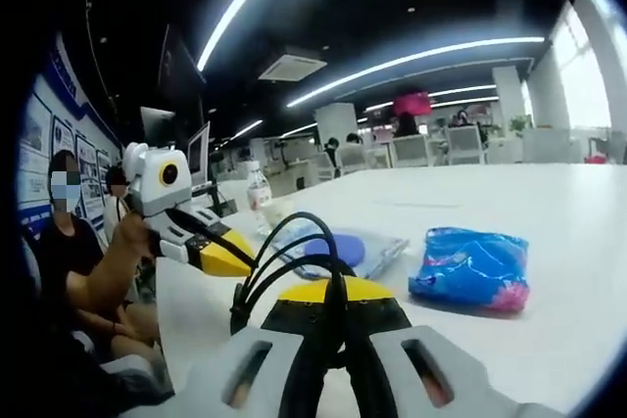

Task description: Arrange the tabletop items into an orderly group along one side of the table until the central work area is clear of visible clutter.

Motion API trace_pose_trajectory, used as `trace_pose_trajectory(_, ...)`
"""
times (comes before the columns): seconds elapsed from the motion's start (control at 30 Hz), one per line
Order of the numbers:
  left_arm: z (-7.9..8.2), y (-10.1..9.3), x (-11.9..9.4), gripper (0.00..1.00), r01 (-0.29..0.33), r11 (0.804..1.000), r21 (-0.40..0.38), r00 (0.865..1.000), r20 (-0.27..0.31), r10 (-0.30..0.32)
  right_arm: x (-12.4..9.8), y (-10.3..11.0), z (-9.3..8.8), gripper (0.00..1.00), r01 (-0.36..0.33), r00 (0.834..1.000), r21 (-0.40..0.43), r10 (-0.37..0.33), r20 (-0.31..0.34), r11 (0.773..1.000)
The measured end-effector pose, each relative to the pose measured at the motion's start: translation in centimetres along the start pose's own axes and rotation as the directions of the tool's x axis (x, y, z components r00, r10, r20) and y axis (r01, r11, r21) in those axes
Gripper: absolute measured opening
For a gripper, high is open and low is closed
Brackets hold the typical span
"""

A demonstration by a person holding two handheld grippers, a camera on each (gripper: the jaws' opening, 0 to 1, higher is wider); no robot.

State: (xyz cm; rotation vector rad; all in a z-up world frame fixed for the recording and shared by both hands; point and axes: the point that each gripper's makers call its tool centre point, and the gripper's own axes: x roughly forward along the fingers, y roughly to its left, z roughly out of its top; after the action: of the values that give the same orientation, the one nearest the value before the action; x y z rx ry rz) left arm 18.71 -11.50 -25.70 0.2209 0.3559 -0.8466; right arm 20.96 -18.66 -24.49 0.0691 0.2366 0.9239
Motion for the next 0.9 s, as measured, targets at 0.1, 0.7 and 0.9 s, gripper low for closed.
trace_pose_trajectory(0.1,-0.6,0.0,-0.4,0.03,-0.004,1.0,-0.008,1.0,-0.008,0.004,0.4,0.4,-0.4,0.0,-0.007,1.0,-0.002,0.007,-0.011,1.0)
trace_pose_trajectory(0.7,-3.1,-0.5,1.7,0.03,0.051,0.994,-0.094,0.997,-0.056,-0.057,1.2,-2.0,-2.5,0.0,0.022,0.996,0.011,-0.021,-0.09,1.0)
trace_pose_trajectory(0.9,-3.0,-0.2,2.0,0.04,0.058,0.994,-0.095,0.996,-0.064,-0.064,1.6,-2.9,-3.2,0.0,0.026,0.995,0.031,-0.023,-0.099,0.999)
